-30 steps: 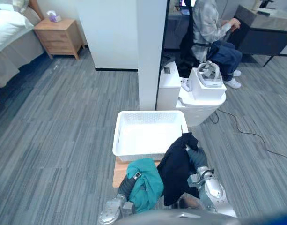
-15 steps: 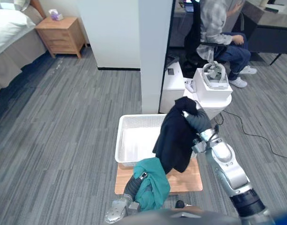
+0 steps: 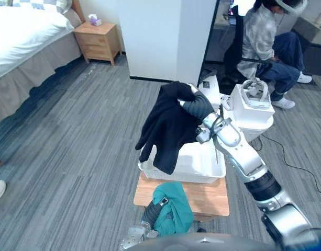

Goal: Tidy the bed and pick cloth on bed and put in laundry

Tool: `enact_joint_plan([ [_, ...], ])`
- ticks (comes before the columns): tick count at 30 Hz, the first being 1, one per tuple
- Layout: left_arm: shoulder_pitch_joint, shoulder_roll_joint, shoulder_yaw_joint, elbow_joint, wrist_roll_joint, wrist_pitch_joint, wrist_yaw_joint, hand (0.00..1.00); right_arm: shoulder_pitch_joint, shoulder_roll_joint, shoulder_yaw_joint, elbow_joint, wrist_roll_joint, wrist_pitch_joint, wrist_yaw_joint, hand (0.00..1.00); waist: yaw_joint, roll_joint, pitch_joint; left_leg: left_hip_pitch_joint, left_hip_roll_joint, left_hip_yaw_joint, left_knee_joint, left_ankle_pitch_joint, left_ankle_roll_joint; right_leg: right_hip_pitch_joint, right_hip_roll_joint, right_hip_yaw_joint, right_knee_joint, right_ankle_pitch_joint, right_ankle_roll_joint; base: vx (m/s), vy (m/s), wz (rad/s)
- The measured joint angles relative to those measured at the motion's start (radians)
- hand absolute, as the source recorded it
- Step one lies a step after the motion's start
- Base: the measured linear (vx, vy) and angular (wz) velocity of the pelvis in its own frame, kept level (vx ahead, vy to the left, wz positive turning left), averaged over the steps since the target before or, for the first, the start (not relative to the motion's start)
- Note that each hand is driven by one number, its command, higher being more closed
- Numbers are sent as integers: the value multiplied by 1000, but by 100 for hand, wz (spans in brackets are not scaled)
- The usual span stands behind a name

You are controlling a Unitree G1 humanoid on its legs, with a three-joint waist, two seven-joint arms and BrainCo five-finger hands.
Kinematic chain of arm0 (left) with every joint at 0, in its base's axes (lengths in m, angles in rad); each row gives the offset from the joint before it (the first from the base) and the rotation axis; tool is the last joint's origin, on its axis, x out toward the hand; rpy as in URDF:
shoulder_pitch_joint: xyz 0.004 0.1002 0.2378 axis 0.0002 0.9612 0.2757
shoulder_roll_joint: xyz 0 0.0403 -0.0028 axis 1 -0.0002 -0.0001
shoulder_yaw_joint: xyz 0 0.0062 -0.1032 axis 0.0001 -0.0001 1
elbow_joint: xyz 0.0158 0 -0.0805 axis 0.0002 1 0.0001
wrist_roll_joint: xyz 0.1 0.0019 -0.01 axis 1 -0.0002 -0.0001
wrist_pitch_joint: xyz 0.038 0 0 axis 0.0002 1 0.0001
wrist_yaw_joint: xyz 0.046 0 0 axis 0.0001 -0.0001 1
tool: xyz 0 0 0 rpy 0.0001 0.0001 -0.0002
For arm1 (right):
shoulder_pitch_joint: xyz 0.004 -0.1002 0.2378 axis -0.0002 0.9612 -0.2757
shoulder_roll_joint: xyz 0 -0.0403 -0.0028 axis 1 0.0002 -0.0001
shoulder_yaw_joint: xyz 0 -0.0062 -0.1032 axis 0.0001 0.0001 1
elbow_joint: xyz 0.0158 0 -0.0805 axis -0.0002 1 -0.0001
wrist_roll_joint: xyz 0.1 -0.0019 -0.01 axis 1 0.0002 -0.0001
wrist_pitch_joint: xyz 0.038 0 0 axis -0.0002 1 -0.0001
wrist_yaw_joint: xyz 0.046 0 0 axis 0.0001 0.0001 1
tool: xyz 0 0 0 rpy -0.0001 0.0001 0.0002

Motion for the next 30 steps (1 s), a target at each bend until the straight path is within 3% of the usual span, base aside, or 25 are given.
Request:
enact_joint_plan([
  [5, -35, 35, 7, 11, 1, 29, -28, 100, -98, 44, 24, 183, -44, 11, -51, 100, 18, -12, 42, -27, 2, -19, 0, 13, -3, -26, -3, -15, 24, 2, -8, -64, -24, 11],
  [10, -149, 80, 48, -40, -2, 44, -33, 100, -328, 53, -21, 347, -118, 9, -95, 100, 37, -33, 181, -150, -5, -40, 17, 48, -3, -157, -26, -24, 91, 0, -22, -108, -13, 14],
  [12, -203, 92, 76, -67, -5, 42, -29, 100, -456, 34, -63, 437, -127, 7, -114, 100, 47, -31, 256, -205, -4, -43, 23, 68, -2, -206, -27, -28, 94, 11, -34, -63, -21, 17],
  [16, -234, 97, 87, -76, -22, 38, -9, 100, -521, -51, -104, 464, -125, 6, -132, 100, 62, -20, 314, -263, 2, -44, 53, 78, 2, -255, -24, -28, 94, 28, -39, 42, -9, 5],
  [20, -269, 92, 78, -78, -30, 38, -6, 100, -544, -137, -129, 528, -104, -11, -138, 100, 64, 1, 351, -305, 9, -21, 80, 74, -4, -287, -21, -13, 89, 66, -42, 68, 39, 0],
  [24, -317, 83, 78, -78, -39, 29, 8, 100, -555, -154, -149, 616, -81, -33, -147, 100, 66, 37, 377, -339, 7, -2, 93, 72, -4, -307, -20, 7, 55, 115, -42, 16, 75, -11],
  [25, -336, 82, 76, -77, -39, 18, 11, 100, -555, -155, -149, 652, -74, -47, -144, 100, 66, 58, 390, -360, 6, 9, 119, 54, 3, -317, -21, 20, 47, 123, -39, -3, 71, -14],
  [30, -366, 72, 75, -65, -40, -15, 15, 100, -509, -142, -149, 736, -79, -83, -144, 100, 65, 92, 409, -404, 1, 16, 167, 35, 13, -328, -23, 34, 17, 134, -32, -2, 24, -4],
])
